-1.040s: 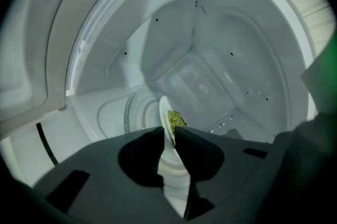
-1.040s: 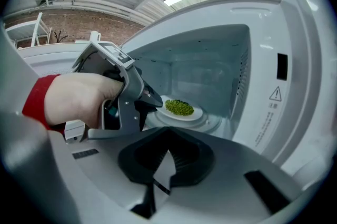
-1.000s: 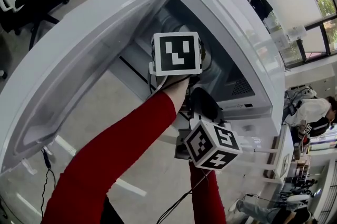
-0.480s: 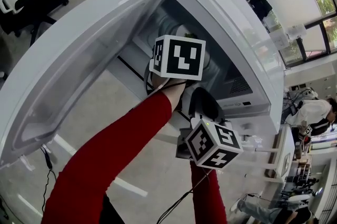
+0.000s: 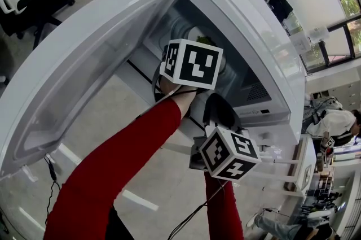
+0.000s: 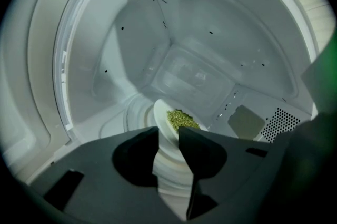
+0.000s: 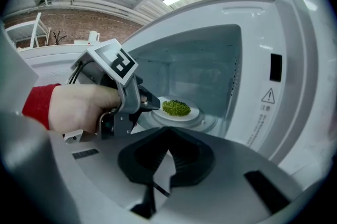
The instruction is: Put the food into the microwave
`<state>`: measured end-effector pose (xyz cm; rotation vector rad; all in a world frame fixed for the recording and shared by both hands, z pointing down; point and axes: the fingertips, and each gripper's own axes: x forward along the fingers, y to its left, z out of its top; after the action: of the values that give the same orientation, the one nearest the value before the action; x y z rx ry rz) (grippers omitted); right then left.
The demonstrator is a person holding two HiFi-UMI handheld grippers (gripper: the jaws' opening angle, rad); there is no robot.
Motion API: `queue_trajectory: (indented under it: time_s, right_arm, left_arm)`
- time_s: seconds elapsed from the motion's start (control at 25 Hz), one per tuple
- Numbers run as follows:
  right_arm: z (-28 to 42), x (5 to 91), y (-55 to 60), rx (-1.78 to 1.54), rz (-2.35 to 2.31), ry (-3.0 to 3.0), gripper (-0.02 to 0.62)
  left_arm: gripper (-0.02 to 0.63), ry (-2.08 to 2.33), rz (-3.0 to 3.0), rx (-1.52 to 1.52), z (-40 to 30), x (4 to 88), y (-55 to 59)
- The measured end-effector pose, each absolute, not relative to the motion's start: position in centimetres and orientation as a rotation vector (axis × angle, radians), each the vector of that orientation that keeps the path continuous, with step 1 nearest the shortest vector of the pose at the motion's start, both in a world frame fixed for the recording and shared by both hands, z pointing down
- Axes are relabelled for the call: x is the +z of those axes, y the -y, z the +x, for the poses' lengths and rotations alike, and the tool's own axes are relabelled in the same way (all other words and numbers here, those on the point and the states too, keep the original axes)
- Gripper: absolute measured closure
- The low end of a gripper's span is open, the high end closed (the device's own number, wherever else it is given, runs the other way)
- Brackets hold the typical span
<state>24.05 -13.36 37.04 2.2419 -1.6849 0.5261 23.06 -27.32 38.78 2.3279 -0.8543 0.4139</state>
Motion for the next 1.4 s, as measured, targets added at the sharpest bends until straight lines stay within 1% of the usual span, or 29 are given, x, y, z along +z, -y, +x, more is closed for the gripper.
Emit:
queue_trajectory:
  time_s: [0.24,0.48,0.8,0.84,1.04,1.24,1.4]
  right_arm:
    - [24.1,37.3,13.0,0.528,2.243,1.682,0.581]
    - [24.5,37.6,12.7,0.532,2.248,1.678,0.581]
    - [23.1,38.1,13.0,0.532,2.259,1.676,0.581]
    - [23.0,38.2,12.9,0.531,2.258,1.678,0.581]
    - [22.2,37.6,13.0,0.52,2.253,1.697,0.581]
    - [20.8,36.4,12.7,0.541,2.271,1.748,0.581]
    - [19.7,35.0,11.3,0.625,2.311,1.83,0.581]
  left_arm:
    - [0.478,0.876,2.4,0.441,22.8,38.8,27.2]
    - [0.477,0.925,2.499,0.519,22.5,39.2,27.3]
    - [0.48,0.904,2.47,0.427,19.3,39.4,28.2]
    - [0.489,0.899,2.466,0.402,18.8,39.2,28.2]
    - [0.586,0.816,2.529,0.241,17.5,37.0,27.0]
    - [0.597,0.659,2.594,0.128,16.2,35.2,24.4]
    - [0.597,0.482,2.56,0.005,15.2,33.8,21.2]
